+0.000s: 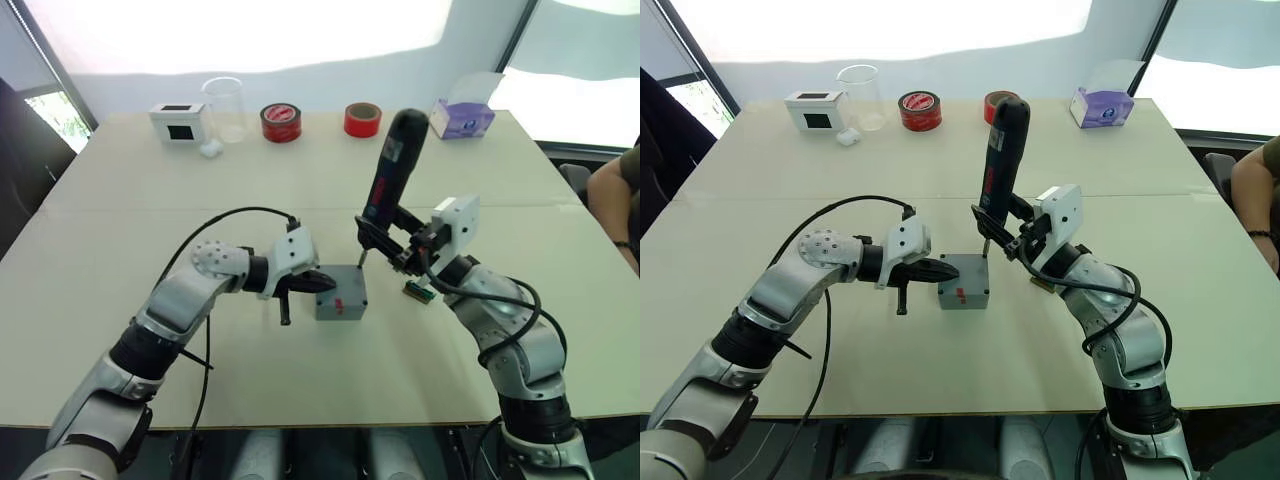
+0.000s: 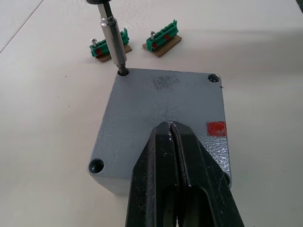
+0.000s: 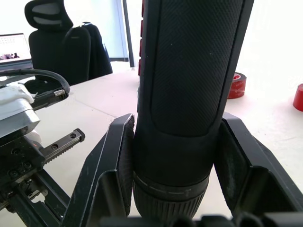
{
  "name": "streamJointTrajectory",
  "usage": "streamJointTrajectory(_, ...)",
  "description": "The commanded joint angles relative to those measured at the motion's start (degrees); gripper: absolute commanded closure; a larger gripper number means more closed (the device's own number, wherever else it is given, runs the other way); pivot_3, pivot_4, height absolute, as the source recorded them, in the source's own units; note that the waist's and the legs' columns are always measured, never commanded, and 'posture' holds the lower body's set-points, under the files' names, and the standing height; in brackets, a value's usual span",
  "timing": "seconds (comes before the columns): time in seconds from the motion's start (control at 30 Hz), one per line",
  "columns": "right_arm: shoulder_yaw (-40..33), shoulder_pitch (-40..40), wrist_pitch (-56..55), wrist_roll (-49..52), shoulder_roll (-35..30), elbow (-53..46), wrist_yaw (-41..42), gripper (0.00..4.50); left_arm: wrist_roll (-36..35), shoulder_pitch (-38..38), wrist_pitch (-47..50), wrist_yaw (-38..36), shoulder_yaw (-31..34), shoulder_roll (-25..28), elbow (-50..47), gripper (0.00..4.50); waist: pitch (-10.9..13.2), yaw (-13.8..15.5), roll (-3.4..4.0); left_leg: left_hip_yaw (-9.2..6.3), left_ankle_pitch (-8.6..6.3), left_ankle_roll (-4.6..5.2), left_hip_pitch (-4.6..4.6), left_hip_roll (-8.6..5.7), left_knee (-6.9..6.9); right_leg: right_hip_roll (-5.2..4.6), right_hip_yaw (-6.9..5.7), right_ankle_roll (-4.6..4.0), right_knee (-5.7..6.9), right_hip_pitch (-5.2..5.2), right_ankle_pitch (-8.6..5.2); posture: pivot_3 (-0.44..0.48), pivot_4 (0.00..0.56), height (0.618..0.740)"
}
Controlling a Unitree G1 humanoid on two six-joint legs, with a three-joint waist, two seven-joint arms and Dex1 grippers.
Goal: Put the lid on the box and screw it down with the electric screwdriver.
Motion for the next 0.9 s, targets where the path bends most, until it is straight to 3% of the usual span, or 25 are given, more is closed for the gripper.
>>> streamJointTrajectory(0.03, 5.55, 2.4, 4.35, -4.44, -1.15, 4.04, -0.72, 2.74, 0.59, 0.64, 0.64, -0.31, -0.2, -0.02, -0.28, 4.5, -0.24, -0.07, 0.01, -0.01, 0.0, 0.0, 0.08, 0.01, -0.04, 0.0, 0.0, 0.0, -0.05, 0.08, 0.0, 0.0, 0.15, 0.74)
streamJointTrajectory(0.57, 6.14, 2.6, 4.78, -5.64, 0.41, 6.55, -1.16, 2.74, 1.25, 1.2, 0.75, -0.15, 0.04, -0.75, 0.14, 4.5, -1.49, 0.06, -0.14, -0.07, -0.01, -0.01, 0.23, 0.01, -0.34, -0.04, 0.0, 0.0, -0.33, 0.24, 0.0, 0.0, 0.15, 0.74)
streamJointTrajectory(0.9, 6.5, 3.71, 4.15, -6.42, 0.25, 6.41, -1.21, 2.74, 1.62, 1.19, 0.54, -0.63, -0.1, -1.08, 0.42, 4.5, -1.52, 0.06, -0.17, -0.04, -0.02, -0.02, 0.81, 0.0, -0.71, -0.16, 0.05, -0.16, -0.54, 0.72, -0.09, 0.0, 0.15, 0.74)
